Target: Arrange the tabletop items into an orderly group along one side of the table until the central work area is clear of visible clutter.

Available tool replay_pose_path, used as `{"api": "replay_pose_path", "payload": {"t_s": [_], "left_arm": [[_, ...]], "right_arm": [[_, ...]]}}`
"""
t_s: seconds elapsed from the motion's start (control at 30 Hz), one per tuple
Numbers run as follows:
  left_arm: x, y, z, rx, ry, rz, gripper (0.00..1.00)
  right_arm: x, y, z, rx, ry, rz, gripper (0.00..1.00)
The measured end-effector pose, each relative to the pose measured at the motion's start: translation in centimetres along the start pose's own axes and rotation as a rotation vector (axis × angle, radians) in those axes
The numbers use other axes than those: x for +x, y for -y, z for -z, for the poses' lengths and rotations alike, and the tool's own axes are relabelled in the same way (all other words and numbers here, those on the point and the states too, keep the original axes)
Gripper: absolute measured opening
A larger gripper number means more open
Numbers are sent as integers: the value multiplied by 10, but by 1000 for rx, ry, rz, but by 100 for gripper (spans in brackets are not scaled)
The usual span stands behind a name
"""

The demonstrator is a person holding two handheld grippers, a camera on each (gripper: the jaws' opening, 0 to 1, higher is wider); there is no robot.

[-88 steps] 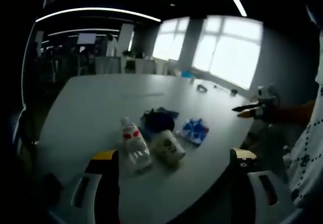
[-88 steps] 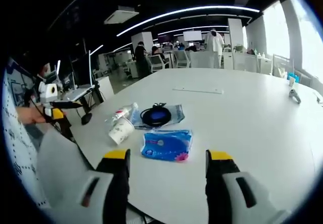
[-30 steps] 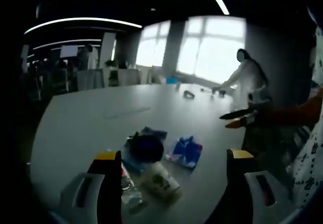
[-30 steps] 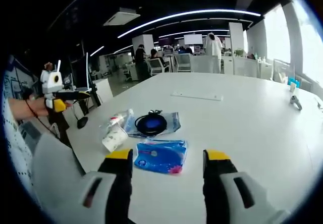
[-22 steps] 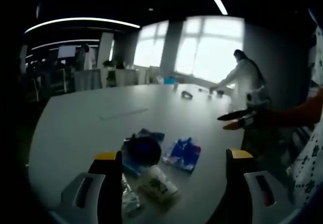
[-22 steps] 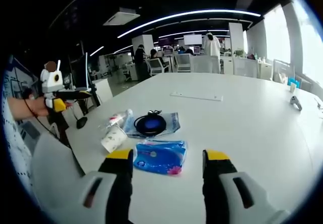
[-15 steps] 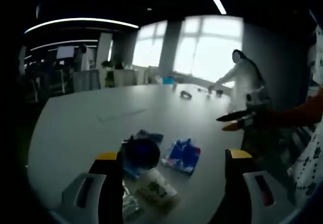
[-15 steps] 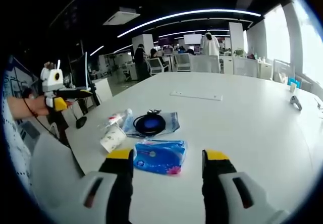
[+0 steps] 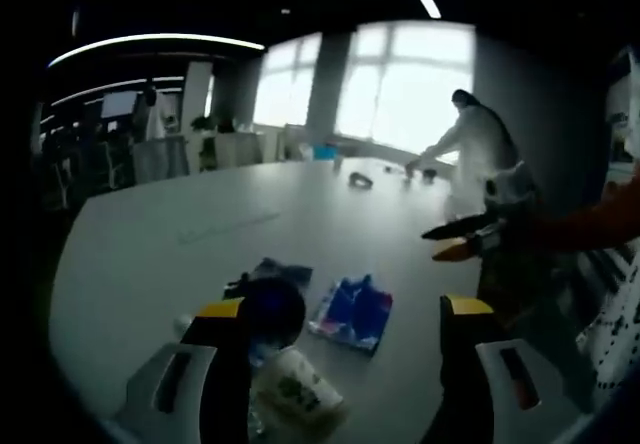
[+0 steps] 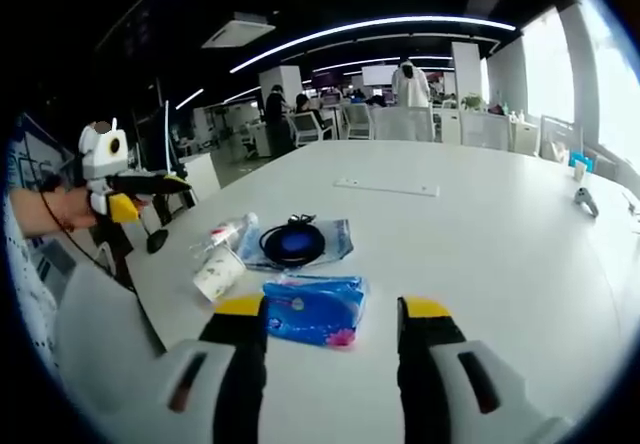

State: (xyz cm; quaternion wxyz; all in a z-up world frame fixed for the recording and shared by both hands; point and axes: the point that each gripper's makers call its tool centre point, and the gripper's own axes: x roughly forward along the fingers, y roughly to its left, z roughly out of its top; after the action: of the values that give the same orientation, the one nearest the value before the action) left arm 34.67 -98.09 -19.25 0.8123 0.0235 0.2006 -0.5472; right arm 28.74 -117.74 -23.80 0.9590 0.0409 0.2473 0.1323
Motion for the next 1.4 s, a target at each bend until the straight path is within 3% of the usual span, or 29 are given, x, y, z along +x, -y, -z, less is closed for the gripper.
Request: {"api": "replay_pose_path", "payload": {"t_s": [0.9,1.4], "left_arm": [[50,10,22,29,-119,-8,65],[71,19,45,54,-219,-18,57]], "right_arm": [[22,12,11,15,-23,1,46],[32,13,19,5,-48,6,43]]}}
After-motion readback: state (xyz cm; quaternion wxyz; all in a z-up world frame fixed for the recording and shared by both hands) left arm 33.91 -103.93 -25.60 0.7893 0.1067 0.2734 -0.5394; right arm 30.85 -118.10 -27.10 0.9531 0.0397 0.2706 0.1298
